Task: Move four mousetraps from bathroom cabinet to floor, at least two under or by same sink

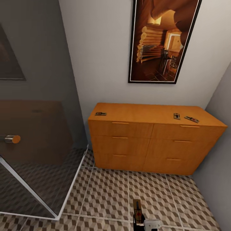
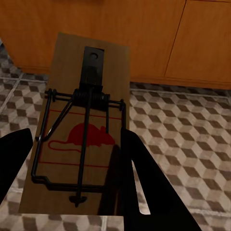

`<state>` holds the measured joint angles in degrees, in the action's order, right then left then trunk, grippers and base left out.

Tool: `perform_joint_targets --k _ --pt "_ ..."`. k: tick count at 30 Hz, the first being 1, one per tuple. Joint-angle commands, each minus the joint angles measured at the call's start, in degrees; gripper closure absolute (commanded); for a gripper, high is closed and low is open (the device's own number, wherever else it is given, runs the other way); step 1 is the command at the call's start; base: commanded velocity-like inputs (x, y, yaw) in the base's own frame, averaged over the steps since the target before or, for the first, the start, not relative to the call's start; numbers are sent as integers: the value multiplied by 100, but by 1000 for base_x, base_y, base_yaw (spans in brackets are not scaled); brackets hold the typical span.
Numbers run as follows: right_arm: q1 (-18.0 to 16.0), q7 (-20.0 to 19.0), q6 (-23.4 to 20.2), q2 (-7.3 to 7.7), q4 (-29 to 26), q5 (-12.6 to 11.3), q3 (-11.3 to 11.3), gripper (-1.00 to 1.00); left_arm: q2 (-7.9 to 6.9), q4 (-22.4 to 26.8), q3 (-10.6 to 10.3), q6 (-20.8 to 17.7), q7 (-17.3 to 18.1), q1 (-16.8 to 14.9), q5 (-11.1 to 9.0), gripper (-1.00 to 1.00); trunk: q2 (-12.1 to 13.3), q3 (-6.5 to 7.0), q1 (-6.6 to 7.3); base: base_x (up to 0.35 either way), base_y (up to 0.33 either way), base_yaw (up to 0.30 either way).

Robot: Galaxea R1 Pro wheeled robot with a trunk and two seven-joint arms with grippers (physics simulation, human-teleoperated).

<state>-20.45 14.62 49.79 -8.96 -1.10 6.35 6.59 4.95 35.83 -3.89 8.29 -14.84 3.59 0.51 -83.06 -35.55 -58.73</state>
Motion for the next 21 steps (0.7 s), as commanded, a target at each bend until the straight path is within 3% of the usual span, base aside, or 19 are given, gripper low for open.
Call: perform_joint_targets --k 1,5,8,12,21 --pt "-3 54 4 1 4 53 18 100 1 98 -26 -97 -45 2 3 -100 -2 -4 0 0 0 7" --pt "-3 57 7 4 4 52 18 100 11 898 -31 -1186 -39 2 2 -100 -2 -4 0 0 0 3" --pt "-3 58 11 7 4 56 14 100 17 1862 -32 -2329 -33 0 -4 -100 -2 -4 0 0 0 0" --pt "-3 58 8 13 1 55 9 100 71 2929 -39 -3467 -29 -159 -6 -100 -2 -4 0 0 0 0" --pt "-3 58 6 17 -4 57 1 100 175 4062 -41 -4843 -37 -1068 -3 -100 -2 -4 0 0 0 0"
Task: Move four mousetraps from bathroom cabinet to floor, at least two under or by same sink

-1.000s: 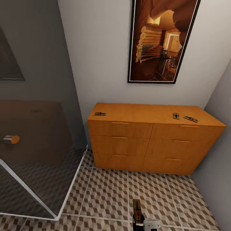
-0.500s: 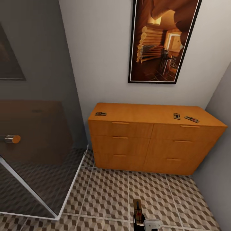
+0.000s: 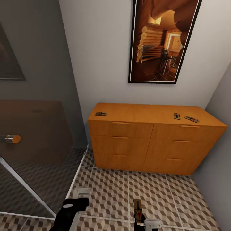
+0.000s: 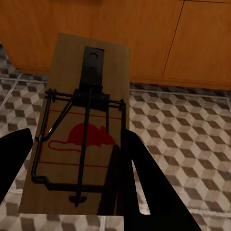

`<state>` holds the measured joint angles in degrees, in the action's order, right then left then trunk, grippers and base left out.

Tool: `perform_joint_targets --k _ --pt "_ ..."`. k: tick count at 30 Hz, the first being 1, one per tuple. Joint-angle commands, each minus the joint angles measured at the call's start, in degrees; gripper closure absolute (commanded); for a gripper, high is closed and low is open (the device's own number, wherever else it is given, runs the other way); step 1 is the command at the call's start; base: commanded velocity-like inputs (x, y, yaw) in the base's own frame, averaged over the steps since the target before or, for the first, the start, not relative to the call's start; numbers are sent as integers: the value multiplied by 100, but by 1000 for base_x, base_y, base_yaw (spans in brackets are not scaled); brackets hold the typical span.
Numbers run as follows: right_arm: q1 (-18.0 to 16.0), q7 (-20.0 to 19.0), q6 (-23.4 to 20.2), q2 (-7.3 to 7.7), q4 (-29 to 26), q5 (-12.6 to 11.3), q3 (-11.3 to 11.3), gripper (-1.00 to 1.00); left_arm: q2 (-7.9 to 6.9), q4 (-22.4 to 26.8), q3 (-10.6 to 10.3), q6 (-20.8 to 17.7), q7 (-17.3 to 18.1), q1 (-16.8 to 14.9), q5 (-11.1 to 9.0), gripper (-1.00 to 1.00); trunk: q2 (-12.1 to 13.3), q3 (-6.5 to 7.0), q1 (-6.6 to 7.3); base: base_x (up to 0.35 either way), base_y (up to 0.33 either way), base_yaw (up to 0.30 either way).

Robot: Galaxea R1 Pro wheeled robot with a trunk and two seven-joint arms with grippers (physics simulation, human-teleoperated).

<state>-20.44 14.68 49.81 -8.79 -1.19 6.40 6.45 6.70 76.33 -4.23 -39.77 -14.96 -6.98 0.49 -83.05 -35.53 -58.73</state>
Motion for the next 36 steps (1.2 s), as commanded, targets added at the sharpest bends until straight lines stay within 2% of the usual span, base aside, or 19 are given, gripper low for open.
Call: perform_joint_targets --k 1,4,8,13,14,15,17,18,19,20,21,22,23,24,25,28,29,33,36 --pt "-4 52 4 0 5 52 16 100 3 84 -7 -155 -27 -77 -1 -100 -3 -6 0 0 0 0" --pt "-4 52 3 3 4 53 15 100 18 398 -8 -732 -31 -471 2 -100 -3 -6 0 0 0 0" --pt "-4 51 3 8 4 54 15 100 29 553 -8 -1135 -33 -961 9 -100 -3 -6 0 0 0 0" --pt "-4 50 3 21 4 53 14 100 34 457 -9 -1617 -38 -2116 -9 -100 -3 -6 0 0 0 0" --pt "-4 48 3 36 4 54 14 100 37 327 -8 -1676 -44 -2481 -11 -100 -3 -6 0 0 0 0" --pt "-4 47 3 48 4 54 14 100 38 243 -8 -1697 -47 -2669 -12 -100 -3 -6 0 0 0 0" --pt "-4 40 3 91 4 53 20 100 40 -165 -8 -1746 -67 -3467 -13 -100 -3 -6 0 0 0 0" --pt "-4 39 3 97 4 53 20 100 40 -285 -8 -1753 -71 -3676 -13 -100 -3 -6 0 0 0 0" --pt "-4 37 3 110 4 52 21 100 41 -577 -7 -1763 -81 -4100 -12 -100 -3 -6 0 0 0 0" --pt "-4 37 3 114 4 52 22 100 41 -750 -9 -1764 -89 -4309 -7 -100 -3 -6 0 0 0 0" --pt "-4 34 3 120 4 51 22 100 41 -1151 -9 -1767 -124 -4728 8 -100 -3 -6 0 0 0 0" --pt "-4 33 3 123 4 52 22 100 41 -1368 -8 -1768 -153 -4943 23 -100 -3 -6 0 0 0 0" --pt "-4 30 3 126 4 51 23 100 40 -1802 -9 -1769 -236 -5377 67 -100 -3 -6 0 0 0 0" --pt "-4 29 3 127 4 50 23 100 38 -2003 -11 -1770 -291 -5591 100 -100 -3 -6 0 0 0 0" --pt "-4 26 1 129 4 48 23 100 35 -2344 -13 -1770 -395 -5990 183 -100 -3 -6 0 0 0 0" --pt "-4 18 -3 130 4 48 25 100 28 -2680 -11 -1773 -509 -6561 385 -100 -3 -6 0 0 0 0" --pt "-4 14 -9 128 4 47 27 100 32 -2632 -11 -1782 -529 -6713 459 -100 -3 -6 0 0 0 0" --pt "-4 10 -49 124 4 48 30 100 35 -2151 -17 -1823 -467 -6895 534 -100 -3 -6 0 0 0 0" --pt "-4 5 -110 123 4 46 33 100 27 -1919 -37 -1850 -189 -6949 558 -100 -3 -6 0 0 0 0"
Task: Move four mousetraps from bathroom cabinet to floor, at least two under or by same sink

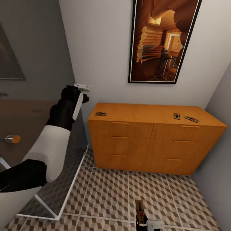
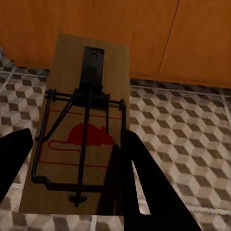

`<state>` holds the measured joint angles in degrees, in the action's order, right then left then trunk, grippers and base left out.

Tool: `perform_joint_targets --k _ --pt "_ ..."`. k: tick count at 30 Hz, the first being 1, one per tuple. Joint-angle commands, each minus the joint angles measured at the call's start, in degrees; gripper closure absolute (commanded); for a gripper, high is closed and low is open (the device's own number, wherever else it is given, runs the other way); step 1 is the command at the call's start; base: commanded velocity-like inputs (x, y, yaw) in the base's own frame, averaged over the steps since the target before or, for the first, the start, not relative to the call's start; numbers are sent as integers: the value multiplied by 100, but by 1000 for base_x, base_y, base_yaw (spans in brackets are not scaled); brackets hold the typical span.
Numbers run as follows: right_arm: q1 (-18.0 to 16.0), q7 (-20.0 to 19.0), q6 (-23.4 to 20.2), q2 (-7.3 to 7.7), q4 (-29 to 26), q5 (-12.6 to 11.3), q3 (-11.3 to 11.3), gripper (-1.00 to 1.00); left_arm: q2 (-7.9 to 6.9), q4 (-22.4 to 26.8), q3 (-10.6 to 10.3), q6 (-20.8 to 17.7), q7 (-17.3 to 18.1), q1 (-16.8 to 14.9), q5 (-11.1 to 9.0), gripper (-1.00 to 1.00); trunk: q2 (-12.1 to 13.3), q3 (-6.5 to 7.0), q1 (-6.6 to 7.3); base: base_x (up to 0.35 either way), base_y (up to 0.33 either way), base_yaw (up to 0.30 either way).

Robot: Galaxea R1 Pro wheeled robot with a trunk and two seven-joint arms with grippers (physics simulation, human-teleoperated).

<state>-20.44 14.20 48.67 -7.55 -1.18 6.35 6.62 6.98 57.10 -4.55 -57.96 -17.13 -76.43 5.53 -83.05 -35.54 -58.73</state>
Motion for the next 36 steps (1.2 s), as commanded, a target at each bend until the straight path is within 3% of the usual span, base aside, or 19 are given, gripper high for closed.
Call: perform_joint_targets --k 1,6,8,9,10,11,13,14,16,17,19,23,24,25,26,27,28,31,36 --pt "-4 50 -17 -2 4 52 17 100 -6 48 -14 -40 142 -13 60 -100 -3 -6 0 0 0 0" --pt "-4 41 -131 -5 4 51 19 100 -219 424 -107 -76 1406 -39 74 -100 -3 -6 0 0 0 0" --pt "-4 40 -147 -3 4 54 17 100 -386 621 -269 -82 2189 -41 79 -100 -3 -6 0 0 0 0" --pt "-4 39 -153 -2 4 56 16 100 -546 767 -474 -86 2775 -41 83 -100 -3 -6 0 0 0 0" --pt "-4 39 -156 -2 4 55 16 100 -643 853 -597 -87 3087 -43 86 -100 -3 -6 0 0 0 0" --pt "-4 39 -159 -2 4 55 17 100 -861 1044 -865 -84 3744 -43 92 -100 -3 -6 0 0 0 0" --pt "-4 39 -161 -1 4 56 20 100 -1081 1239 -1140 -81 4429 -45 109 -100 -3 -6 0 0 0 0" --pt "-4 39 -162 -1 4 56 21 100 -1289 1439 -1401 -74 5127 -46 145 -100 -3 -6 0 0 0 0" --pt "-4 39 -163 -3 4 57 22 100 -1472 1631 -1623 -62 5770 -45 220 -100 -3 -6 0 0 0 0" --pt "-4 39 -163 -2 4 55 23 100 -1625 1818 -1777 -57 6292 -44 357 -100 -3 -6 0 0 0 0" --pt "-4 39 -164 -2 4 53 23 100 -1760 1952 -1875 -51 6717 -46 548 -100 -3 -6 0 0 0 0" --pt "-4 39 -177 -1 4 54 23 100 -2143 2082 -2027 44 8108 -47 1338 -100 -3 -6 0 0 0 0" --pt "-4 39 -179 -3 4 55 24 100 -2282 2078 -2094 163 8758 -46 1624 -100 -3 -6 0 0 0 0" --pt "-4 39 -179 -4 4 54 24 100 -2353 2064 -2148 252 9116 -46 1773 -100 -3 -6 0 0 0 0" --pt "-4 39 -180 -6 4 55 24 100 -2502 2008 -2309 509 9818 -47 2094 -100 -3 -6 0 0 0 0" --pt "-4 39 -181 -7 4 56 24 100 -2570 1978 -2420 680 10085 -47 2255 -100 -3 -6 0 0 0 0" --pt "-4 39 -181 -8 4 57 24 100 -2669 1919 -2693 1078 10431 -44 2559 -100 -3 -6 0 0 0 0" --pt "-4 39 -182 -9 4 57 24 100 -2756 1773 -3156 1680 10713 -45 2947 -100 -3 -6 0 0 0 0" --pt "-4 39 -220 -10 4 59 24 100 -2687 1422 -3424 2024 10713 -47 3176 -100 -3 -6 0 0 0 0"
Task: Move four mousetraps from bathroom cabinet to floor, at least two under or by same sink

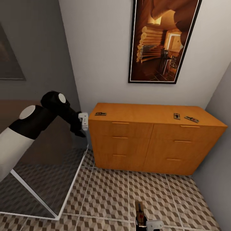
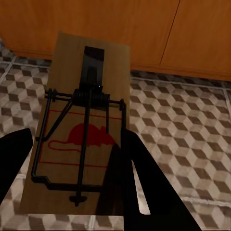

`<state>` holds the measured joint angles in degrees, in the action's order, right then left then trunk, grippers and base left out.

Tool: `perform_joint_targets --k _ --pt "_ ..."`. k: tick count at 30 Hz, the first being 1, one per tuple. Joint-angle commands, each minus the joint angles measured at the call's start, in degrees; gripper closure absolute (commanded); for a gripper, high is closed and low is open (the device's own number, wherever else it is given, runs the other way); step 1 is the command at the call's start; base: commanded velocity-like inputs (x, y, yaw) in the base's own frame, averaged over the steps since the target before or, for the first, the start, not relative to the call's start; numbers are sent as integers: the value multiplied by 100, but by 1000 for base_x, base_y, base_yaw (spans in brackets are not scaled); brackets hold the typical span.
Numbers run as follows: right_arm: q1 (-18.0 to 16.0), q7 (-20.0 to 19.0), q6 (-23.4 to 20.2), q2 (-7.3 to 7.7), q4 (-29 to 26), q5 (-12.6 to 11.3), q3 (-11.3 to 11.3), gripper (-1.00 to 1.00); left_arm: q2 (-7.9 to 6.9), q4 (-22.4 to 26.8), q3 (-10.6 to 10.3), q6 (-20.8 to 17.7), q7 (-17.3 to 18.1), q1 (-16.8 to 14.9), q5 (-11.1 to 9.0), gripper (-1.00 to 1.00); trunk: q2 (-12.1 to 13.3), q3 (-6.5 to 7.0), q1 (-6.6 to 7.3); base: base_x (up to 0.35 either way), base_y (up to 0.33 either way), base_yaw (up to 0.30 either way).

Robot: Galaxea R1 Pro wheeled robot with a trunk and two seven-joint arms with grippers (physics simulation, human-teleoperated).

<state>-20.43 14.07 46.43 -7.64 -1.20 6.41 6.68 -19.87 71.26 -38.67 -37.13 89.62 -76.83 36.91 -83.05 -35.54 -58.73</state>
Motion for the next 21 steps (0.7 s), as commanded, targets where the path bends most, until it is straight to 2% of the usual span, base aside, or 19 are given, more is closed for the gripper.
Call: perform_joint_targets --k 1,9,14,21 --pt "-5 52 -8 -1 6 53 17 100 24 -22 -27 -37 38 -7 55 -100 -3 -5 0 0 0 0" --pt "-5 52 -52 5 6 53 17 100 401 -70 -84 55 38 -7 132 -100 -3 -5 0 0 0 0" --pt "-5 54 -55 7 6 53 17 100 488 -62 -87 58 38 -7 145 -100 -3 -5 0 0 0 0" --pt "-5 86 -65 22 16 36 10 100 521 -65 -95 57 38 -8 149 -100 -3 -5 0 0 0 0"
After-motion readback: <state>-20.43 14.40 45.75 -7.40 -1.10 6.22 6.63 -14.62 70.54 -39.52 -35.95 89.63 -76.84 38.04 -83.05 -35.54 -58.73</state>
